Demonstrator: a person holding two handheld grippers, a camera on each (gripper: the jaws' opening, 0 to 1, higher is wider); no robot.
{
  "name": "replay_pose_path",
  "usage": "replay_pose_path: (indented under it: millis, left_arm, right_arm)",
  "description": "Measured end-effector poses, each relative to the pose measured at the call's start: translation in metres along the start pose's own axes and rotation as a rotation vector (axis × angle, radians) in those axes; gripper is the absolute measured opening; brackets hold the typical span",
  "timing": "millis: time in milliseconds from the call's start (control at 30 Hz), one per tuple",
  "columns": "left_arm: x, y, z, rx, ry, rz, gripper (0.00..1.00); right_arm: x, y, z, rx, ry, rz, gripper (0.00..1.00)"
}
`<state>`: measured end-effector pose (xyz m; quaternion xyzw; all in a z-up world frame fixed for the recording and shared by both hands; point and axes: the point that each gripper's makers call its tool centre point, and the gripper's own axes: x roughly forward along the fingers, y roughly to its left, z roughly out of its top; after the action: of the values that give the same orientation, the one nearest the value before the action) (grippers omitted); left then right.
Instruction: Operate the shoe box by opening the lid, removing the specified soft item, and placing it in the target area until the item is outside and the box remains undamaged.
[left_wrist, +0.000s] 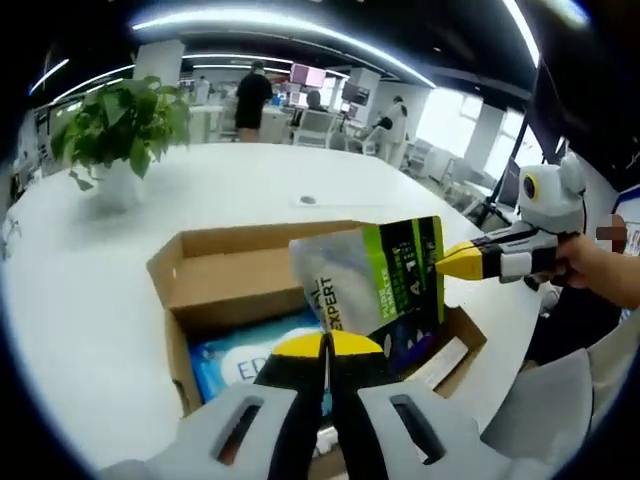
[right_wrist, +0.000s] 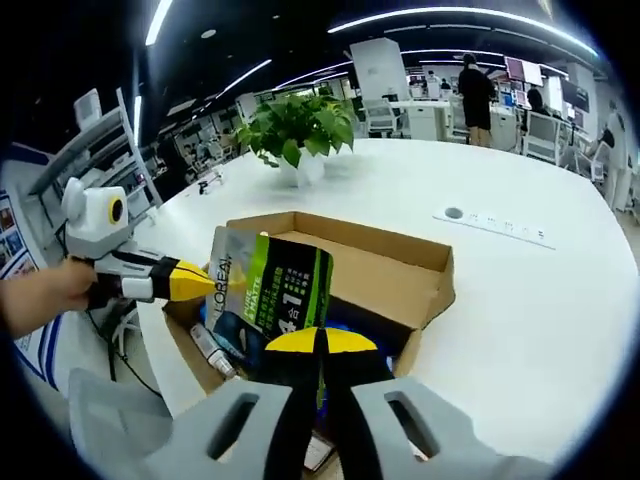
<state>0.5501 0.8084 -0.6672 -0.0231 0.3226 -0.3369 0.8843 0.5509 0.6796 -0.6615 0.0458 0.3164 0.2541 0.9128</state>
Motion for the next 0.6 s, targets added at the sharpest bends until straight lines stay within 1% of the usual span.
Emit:
replay_pose_path:
  millis: [133,400,600]
  left_arm:
    - [-0.003,-0.009,0.006,0.018,-0.005,-0.010,0.00]
    - [-0.002,-0.027,0.018,0.037,-0.014,-0.026,0.00]
    - [0.003,-0.045,0.025,0.063,-0.017,-0.045,0.00]
  right_arm:
    - [-0.008,-0.002,0.003,-0.005,-0.002,-0.005,0.00]
    - [-0.027,-0.014,0.011,-0.012,-0.009,-0.030,0.00]
    - [-0.042,-0.024,0.010,0.005,-0.007,-0.039,0.00]
